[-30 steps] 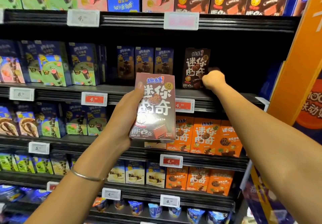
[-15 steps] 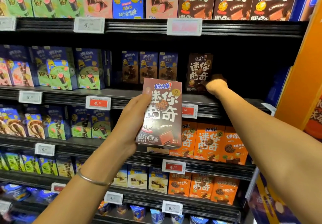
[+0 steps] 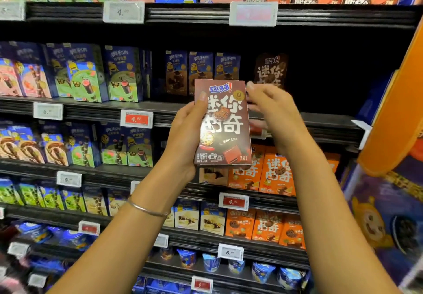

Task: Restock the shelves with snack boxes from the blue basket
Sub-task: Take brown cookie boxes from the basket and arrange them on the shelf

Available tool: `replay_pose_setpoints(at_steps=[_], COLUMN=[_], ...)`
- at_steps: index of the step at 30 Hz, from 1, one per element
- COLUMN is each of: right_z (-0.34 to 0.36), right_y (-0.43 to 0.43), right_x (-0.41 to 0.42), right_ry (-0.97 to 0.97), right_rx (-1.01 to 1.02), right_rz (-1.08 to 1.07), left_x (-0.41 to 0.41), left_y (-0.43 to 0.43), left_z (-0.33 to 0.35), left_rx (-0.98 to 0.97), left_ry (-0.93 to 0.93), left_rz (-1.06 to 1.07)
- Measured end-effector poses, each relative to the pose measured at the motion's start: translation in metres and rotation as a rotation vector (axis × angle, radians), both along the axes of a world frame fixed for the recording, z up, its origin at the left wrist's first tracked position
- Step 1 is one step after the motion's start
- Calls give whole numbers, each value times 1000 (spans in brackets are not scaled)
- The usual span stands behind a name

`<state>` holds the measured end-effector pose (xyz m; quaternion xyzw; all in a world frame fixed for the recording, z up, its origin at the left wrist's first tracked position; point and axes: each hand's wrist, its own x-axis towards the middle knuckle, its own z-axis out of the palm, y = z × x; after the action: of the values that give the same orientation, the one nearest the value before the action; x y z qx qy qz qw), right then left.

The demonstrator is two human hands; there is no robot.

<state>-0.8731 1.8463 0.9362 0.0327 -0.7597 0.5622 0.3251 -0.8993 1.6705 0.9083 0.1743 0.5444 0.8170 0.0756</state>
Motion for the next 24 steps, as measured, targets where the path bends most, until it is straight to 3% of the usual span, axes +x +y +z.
replay_pose_setpoints(at_steps=[3, 11, 17, 24], right_z=[-25, -33, -33, -35], right_y=[-27, -28, -22, -16], right_x=[25, 43, 47, 42], right_ry=[-96, -22, 47, 25], right_rx=[-45, 45, -155, -204], right_rz=[157, 84, 112, 117], left_x=[2, 13, 4, -1], left_y=[5, 13, 13, 18], left_z=[-4, -19, -22, -26], left_rx=[66, 149, 100, 98], left_ry=[8, 47, 67, 63], left_rz=[7, -17, 87, 115])
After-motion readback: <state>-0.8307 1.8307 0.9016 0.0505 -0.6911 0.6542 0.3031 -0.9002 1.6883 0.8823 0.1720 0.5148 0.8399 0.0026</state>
